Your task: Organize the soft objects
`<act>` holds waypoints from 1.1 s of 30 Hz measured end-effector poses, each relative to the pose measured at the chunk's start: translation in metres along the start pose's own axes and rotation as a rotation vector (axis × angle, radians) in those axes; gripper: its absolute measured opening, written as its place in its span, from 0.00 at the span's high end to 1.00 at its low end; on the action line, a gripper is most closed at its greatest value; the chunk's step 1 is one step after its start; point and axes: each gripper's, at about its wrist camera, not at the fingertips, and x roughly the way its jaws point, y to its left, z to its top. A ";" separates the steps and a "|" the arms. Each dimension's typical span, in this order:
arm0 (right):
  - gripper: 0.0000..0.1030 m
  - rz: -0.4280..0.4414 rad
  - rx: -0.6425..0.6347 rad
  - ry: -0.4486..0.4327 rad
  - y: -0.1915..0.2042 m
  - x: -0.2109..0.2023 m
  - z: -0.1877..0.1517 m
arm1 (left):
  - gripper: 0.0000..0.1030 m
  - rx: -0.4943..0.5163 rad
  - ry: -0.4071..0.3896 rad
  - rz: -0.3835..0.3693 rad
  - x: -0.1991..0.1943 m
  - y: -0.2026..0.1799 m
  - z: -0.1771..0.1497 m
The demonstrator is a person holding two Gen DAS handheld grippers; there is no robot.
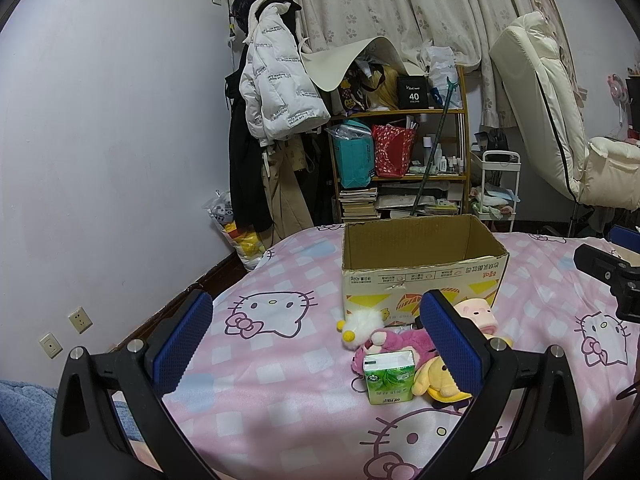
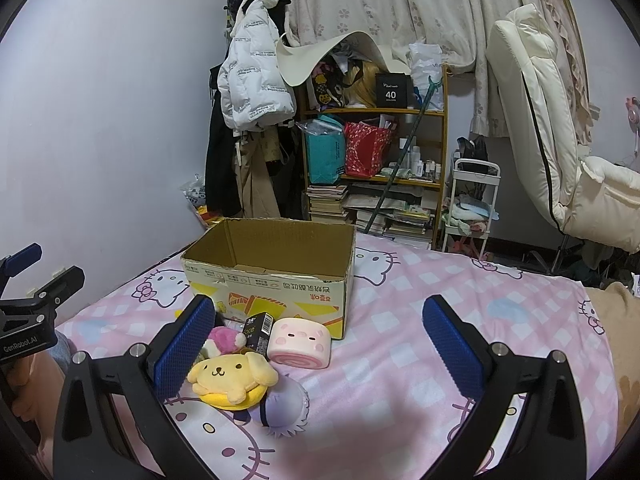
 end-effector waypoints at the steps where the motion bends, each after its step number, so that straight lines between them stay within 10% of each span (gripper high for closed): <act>1: 0.00 0.001 0.000 0.001 0.000 0.001 0.000 | 0.01 0.000 0.001 0.000 0.000 0.000 0.000; 33: 0.00 0.009 0.062 0.061 0.001 0.057 0.009 | 0.01 0.023 0.161 -0.069 0.078 -0.013 0.040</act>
